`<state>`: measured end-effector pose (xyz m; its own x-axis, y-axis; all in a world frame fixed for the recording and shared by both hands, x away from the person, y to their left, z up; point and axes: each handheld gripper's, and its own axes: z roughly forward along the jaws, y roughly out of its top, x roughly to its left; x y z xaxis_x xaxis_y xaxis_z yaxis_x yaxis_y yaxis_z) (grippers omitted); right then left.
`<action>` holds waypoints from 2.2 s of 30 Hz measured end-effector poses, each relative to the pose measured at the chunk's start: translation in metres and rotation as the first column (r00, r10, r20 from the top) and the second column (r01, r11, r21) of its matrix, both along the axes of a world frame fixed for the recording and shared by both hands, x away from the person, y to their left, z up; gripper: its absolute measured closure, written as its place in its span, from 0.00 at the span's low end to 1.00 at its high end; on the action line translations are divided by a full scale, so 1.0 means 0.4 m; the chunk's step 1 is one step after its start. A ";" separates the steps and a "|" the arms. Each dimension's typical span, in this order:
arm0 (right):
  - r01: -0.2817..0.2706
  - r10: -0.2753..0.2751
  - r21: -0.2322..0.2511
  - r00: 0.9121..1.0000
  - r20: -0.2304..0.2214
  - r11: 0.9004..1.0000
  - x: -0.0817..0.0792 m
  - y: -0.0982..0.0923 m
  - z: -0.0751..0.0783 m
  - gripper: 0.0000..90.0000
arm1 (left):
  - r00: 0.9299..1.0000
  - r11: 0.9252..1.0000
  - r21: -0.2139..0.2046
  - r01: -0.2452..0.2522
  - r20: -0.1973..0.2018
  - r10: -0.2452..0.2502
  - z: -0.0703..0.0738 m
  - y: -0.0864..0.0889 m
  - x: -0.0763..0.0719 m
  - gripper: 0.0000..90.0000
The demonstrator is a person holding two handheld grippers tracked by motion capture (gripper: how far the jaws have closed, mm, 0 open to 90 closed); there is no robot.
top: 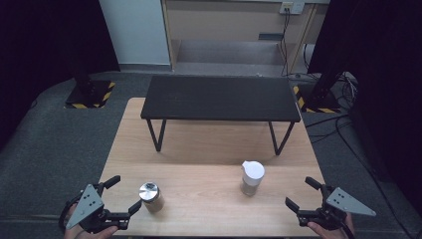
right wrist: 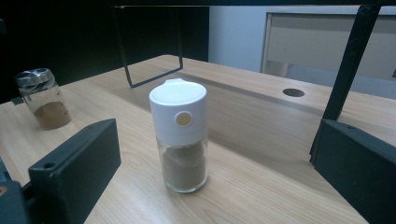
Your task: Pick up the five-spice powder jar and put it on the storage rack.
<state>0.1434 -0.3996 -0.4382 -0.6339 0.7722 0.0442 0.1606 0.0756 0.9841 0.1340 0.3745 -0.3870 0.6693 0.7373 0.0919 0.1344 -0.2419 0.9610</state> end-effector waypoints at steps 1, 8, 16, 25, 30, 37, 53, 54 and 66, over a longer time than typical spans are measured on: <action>0.000 0.000 0.002 1.000 0.001 1.000 0.000 0.000 0.000 0.02 | 1.000 1.000 0.001 0.004 -0.004 -0.004 0.003 0.002 0.000 0.02; 0.002 -0.002 0.015 1.000 -0.002 1.000 0.000 -0.003 -0.003 0.01 | 0.999 0.998 0.048 0.030 -0.022 -0.029 0.040 0.010 0.006 0.01; 0.004 -0.004 0.022 1.000 -0.005 1.000 0.000 -0.004 -0.004 0.01 | 0.998 0.996 0.074 0.052 -0.049 -0.048 0.082 0.021 0.017 0.01; 0.005 -0.004 0.027 1.000 -0.006 1.000 0.000 -0.005 -0.005 0.02 | 0.994 0.992 0.097 0.075 -0.092 -0.066 0.124 0.035 0.024 0.01; 0.004 -0.004 0.030 1.000 -0.006 1.000 0.001 -0.006 -0.006 0.02 | 0.992 0.989 0.121 0.080 -0.105 -0.067 0.147 0.040 0.026 0.01; 0.005 -0.005 0.038 1.000 -0.008 0.999 0.002 -0.007 -0.008 0.02 | 0.986 0.978 0.176 0.116 -0.140 -0.092 0.198 0.039 0.049 0.01; 0.004 -0.003 0.041 1.000 -0.009 0.999 0.003 -0.008 -0.008 0.02 | 0.981 0.964 0.228 0.133 -0.168 -0.096 0.253 0.060 0.094 0.01; 0.004 -0.004 0.042 1.000 -0.009 0.999 0.002 -0.008 -0.008 0.02 | 0.979 0.961 0.237 0.140 -0.176 -0.099 0.255 0.061 0.102 0.01; 0.006 -0.006 0.042 1.000 -0.007 0.999 0.002 -0.008 -0.009 0.02 | 0.962 0.943 0.281 0.180 -0.248 -0.110 0.232 0.040 0.167 0.02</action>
<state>0.1441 -0.4028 -0.4417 -0.6287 0.7735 0.0805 0.1673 0.0335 0.9853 0.2007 0.3905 -0.2940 0.7958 0.5923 0.1259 0.2809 -0.5454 0.7897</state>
